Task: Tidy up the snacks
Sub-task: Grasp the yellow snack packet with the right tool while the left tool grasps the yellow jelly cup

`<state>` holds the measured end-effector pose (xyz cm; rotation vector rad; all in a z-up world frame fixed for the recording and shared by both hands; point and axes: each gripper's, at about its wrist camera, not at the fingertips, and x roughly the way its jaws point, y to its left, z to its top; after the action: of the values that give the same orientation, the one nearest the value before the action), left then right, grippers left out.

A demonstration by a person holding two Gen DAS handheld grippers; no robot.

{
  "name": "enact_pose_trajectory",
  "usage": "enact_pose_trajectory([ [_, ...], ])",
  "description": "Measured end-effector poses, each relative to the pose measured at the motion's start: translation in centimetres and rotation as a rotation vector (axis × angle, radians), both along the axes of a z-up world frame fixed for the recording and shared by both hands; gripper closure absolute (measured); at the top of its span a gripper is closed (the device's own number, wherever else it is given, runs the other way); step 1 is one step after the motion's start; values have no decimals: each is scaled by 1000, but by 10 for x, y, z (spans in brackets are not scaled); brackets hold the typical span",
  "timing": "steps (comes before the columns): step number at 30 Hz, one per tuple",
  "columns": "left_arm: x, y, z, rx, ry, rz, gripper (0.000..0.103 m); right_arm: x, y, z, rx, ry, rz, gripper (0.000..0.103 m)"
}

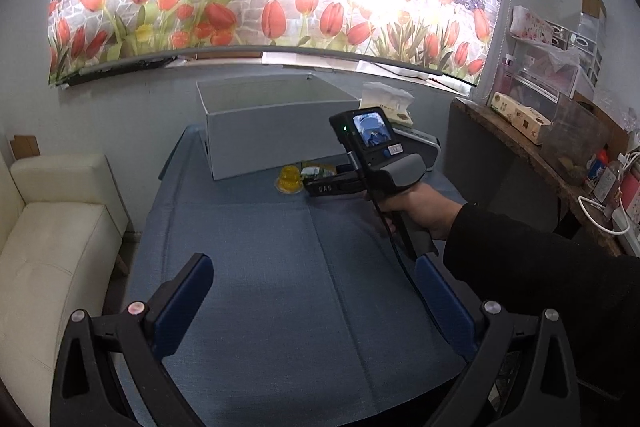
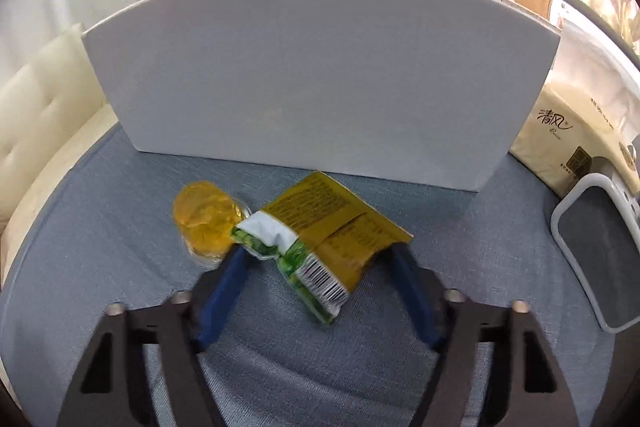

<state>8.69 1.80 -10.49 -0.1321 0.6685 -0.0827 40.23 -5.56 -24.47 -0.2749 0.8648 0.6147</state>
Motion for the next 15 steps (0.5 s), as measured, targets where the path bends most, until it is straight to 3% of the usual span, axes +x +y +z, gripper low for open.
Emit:
enact_pose_trajectory([
  [1, 2, 0, -2, -8, 9, 5, 0, 0, -1, 1, -2, -5, -4, 39],
  [2, 3, 1, -3, -13, 14, 10, 0, 0, -3, 2, 7, -8, -5, 53],
  [3, 4, 2, -5, -17, 16, 10, 0, 0, -4, 2, 9, -9, -7, 57],
  [9, 9, 5, -10, -7, 24, 25, 0, 5, -21, 1, 61, 12, -11, 71],
  [15, 37, 13, -26, 10, 59, 36, 0, -5, -51, 16, 125, 4, -4, 73],
])
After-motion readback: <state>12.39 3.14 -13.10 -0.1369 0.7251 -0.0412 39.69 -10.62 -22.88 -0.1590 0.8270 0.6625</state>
